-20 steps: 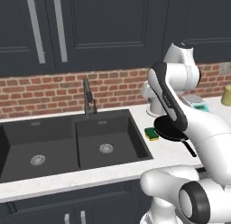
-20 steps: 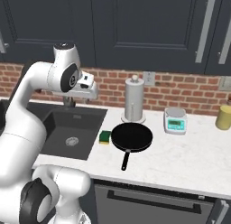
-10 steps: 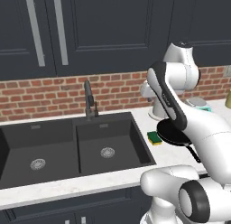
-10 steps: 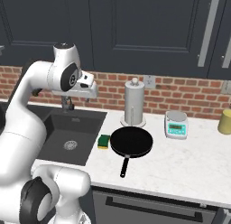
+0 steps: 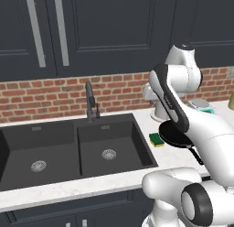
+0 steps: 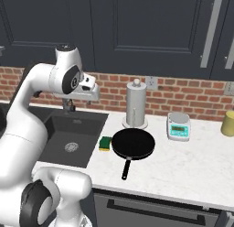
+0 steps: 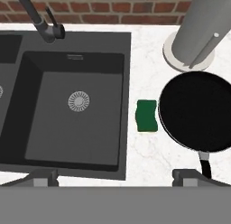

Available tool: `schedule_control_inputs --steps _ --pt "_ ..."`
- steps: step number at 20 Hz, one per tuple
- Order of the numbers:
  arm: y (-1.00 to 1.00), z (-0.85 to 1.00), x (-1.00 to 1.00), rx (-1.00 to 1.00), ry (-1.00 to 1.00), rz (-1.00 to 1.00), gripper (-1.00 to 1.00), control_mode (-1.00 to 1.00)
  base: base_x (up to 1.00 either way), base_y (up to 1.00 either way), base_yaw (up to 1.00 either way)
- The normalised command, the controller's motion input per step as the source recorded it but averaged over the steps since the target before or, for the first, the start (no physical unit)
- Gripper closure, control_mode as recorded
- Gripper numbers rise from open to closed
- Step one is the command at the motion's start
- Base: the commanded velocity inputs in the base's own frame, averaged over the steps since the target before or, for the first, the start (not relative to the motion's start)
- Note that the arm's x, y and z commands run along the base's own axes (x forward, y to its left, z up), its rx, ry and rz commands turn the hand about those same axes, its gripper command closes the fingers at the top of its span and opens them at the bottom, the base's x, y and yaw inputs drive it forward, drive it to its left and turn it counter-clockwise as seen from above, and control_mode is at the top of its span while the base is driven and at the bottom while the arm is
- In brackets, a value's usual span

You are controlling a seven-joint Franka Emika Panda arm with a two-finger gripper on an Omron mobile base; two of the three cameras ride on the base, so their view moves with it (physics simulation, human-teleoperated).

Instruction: Pick the pan and sponge and place them into the sink. Then turn on the water.

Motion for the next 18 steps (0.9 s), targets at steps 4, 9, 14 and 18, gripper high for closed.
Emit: schedule_control_inputs --steps 4,9,14,18 --pt "-0.23 -0.57 0.0 0.0 0.0 0.0 -1.0 -1.0 0.0 0.0 0.0" --pt "-0.52 -0.73 0.0 0.0 0.02 0.0 -1.0 -1.0 0.0 0.0 0.0" --pt "-0.58 -0.73 -0.01 0.0 0.05 0.0 -1.0 -1.0 0.0 0.0 0.0" --pt "-0.55 -0.64 -0.01 0.0 0.06 0.0 -1.0 -1.0 0.0 0.0 0.0"
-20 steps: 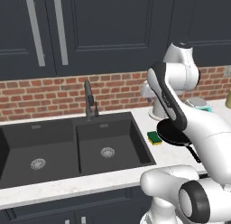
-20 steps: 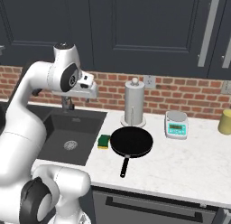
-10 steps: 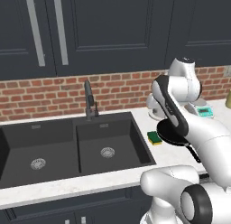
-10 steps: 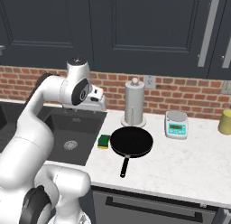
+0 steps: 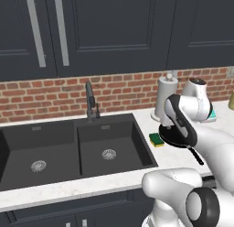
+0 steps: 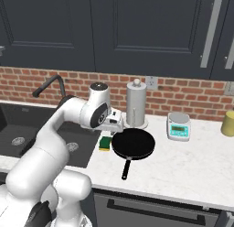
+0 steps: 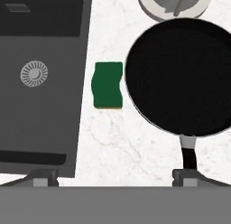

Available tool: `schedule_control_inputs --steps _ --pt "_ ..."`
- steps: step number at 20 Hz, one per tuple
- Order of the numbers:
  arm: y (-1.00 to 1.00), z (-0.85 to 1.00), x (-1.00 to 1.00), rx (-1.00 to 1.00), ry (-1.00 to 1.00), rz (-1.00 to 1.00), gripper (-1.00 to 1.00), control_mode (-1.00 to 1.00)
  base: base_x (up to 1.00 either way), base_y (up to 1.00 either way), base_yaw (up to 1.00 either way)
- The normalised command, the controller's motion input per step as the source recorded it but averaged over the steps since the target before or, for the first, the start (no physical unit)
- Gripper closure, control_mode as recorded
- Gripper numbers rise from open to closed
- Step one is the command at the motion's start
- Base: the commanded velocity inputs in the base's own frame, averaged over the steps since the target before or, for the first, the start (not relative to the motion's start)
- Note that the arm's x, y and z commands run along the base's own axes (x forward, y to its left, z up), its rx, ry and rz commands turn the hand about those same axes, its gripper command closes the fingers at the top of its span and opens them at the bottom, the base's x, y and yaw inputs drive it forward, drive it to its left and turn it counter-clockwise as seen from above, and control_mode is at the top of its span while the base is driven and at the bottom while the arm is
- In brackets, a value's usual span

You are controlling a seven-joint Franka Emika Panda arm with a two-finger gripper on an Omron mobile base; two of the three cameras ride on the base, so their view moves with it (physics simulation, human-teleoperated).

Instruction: Pick the pan and sponge and place them into the sink. Then turn on the water.

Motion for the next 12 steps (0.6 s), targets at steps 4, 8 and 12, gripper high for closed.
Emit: schedule_control_inputs --steps 4,8,12 --pt "-0.5 -0.58 0.0 0.0 0.05 0.0 -1.0 -1.0 0.0 0.0 0.0" --pt "-0.42 -0.51 0.0 0.0 0.03 0.0 -1.0 -1.0 0.0 0.0 0.0" --pt "-0.33 -0.39 0.0 0.0 0.01 0.0 -1.0 -1.0 0.0 0.0 0.0"
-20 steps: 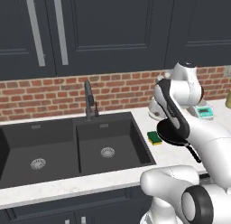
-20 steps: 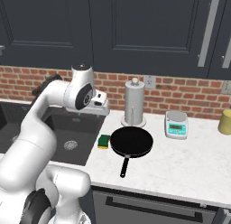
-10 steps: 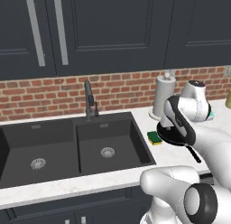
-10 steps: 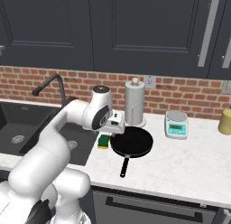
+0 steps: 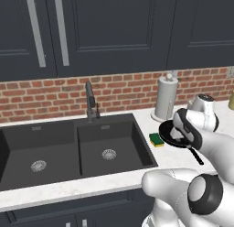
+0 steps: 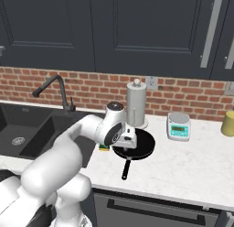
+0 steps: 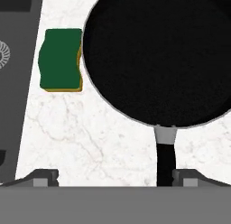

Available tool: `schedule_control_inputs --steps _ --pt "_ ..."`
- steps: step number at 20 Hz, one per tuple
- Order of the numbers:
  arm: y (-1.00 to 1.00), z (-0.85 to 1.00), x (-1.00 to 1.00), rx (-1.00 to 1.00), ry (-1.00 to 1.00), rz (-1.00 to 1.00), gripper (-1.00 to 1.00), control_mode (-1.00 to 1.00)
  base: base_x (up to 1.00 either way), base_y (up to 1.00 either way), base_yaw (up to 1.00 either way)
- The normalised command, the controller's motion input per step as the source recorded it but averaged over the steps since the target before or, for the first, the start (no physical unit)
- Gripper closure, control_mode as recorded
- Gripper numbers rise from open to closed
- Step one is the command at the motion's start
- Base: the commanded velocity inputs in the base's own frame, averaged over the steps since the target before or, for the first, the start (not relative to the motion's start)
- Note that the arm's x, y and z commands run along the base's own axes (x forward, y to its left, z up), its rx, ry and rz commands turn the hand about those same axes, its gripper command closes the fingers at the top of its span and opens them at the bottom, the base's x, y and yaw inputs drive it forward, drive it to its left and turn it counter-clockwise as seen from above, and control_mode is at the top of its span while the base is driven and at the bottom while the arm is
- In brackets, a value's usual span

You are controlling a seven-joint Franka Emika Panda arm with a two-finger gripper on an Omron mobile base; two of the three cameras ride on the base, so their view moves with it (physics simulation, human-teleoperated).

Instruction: Pick the pan and sponge and place them into the sink. Then turn on the water.

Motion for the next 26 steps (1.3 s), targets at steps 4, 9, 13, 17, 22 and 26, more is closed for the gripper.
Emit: schedule_control_inputs --steps 4,9,13,17,22,26 --pt "-0.24 -0.27 0.0 0.0 0.02 0.0 -1.0 -1.0 0.0 0.0 0.0" --pt "-0.21 -0.23 0.0 0.0 0.04 0.0 -1.0 -1.0 0.0 0.0 0.0" --pt "-0.2 -0.24 0.0 0.0 0.02 0.0 -1.0 -1.0 0.0 0.0 0.0" --pt "-0.2 -0.24 0.0 0.0 0.01 0.0 -1.0 -1.0 0.0 0.0 0.0" --pt "-0.22 -0.23 0.0 0.0 0.04 0.0 -1.0 -1.0 0.0 0.0 0.0" --pt "-0.16 -0.09 -0.07 0.0 0.03 0.0 -1.0 -1.0 0.0 0.0 0.0"
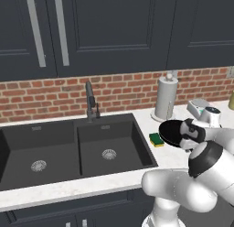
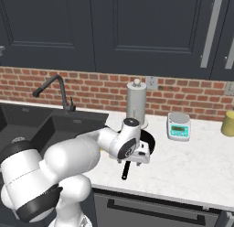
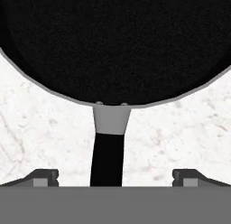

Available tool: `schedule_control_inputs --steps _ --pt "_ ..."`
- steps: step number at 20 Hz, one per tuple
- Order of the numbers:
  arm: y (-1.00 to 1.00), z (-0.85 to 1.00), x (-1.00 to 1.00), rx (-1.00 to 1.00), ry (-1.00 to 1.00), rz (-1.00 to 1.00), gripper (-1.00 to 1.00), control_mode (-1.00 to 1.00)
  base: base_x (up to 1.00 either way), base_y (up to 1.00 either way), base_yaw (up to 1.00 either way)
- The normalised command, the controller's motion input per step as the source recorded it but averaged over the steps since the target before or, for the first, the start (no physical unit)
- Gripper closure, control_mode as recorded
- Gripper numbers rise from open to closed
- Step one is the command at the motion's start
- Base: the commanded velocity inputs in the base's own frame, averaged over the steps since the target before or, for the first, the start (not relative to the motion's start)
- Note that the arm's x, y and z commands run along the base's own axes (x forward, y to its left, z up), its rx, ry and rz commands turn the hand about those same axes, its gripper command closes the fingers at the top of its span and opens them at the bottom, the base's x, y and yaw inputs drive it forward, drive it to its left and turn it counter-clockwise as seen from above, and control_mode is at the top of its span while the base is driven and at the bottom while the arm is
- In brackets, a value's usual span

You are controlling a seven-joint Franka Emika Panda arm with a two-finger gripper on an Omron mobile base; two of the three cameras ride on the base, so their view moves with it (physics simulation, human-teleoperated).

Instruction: Pick the pan and sponge and place them into the sink. Then turn on the water.

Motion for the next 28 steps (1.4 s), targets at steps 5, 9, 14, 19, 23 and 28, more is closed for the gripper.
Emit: schedule_control_inputs --steps 5,9,14,19,23,28 --pt "-0.02 0.0 -0.12 0.0 0.04 0.0 -1.0 -1.0 0.0 0.0 0.0" --pt "0.0 0.0 -0.11 0.0 0.03 0.0 -1.0 -1.0 0.0 0.0 0.0" --pt "0.0 -0.05 -0.05 0.0 0.0 0.0 -1.0 -1.0 0.0 0.0 0.0" --pt "0.0 -0.05 -0.11 0.0 0.0 0.0 -1.0 -1.0 0.0 0.0 0.0" --pt "0.03 -0.05 -0.02 0.0 0.01 0.0 -1.0 -1.0 0.0 0.0 0.0" --pt "0.1 -0.03 -0.02 0.0 0.01 0.0 -1.0 -1.0 0.0 0.0 0.0"
